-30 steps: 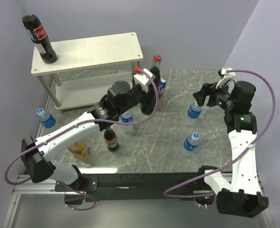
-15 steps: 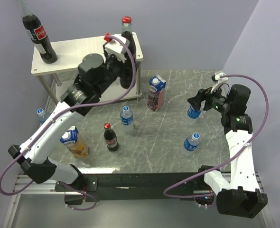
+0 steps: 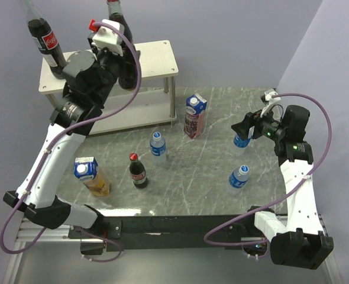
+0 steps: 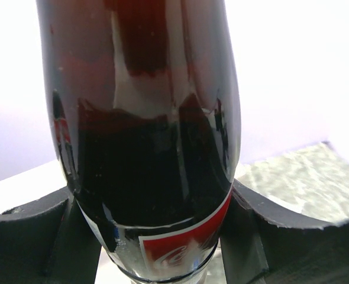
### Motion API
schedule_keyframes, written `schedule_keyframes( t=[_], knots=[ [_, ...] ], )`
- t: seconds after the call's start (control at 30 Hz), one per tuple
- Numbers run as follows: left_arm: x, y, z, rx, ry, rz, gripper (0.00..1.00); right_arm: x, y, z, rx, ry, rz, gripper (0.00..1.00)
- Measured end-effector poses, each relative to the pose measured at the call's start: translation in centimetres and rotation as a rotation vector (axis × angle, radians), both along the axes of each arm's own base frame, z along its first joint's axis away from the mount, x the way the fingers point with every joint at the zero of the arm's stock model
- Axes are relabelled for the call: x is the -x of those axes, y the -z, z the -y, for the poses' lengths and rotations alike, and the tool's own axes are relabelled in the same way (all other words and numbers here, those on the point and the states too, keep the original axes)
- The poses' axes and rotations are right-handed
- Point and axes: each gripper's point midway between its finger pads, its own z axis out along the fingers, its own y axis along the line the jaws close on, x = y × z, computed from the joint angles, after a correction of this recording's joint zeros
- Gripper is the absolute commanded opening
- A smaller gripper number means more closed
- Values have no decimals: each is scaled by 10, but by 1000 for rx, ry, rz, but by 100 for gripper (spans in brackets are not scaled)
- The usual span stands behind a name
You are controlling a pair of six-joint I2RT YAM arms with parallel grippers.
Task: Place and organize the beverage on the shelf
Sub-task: Place the drink on the shelf.
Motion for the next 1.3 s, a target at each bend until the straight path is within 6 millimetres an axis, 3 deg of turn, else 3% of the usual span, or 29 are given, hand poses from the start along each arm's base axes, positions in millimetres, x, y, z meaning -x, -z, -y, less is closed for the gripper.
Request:
schedule_keyframes(
  t=[0.37, 0.93, 1.3],
  knots=[
    [-33, 8, -65, -8, -194, -25, 0, 2, 0, -4, -9, -28, 0, 80],
    [-84, 39, -162, 74, -388, -108, 0, 2, 1, -5, -1, -45, 6, 80],
    [-108, 61, -170, 94, -376, -156, 0, 0, 5, -5, -4, -47, -8, 79]
  ],
)
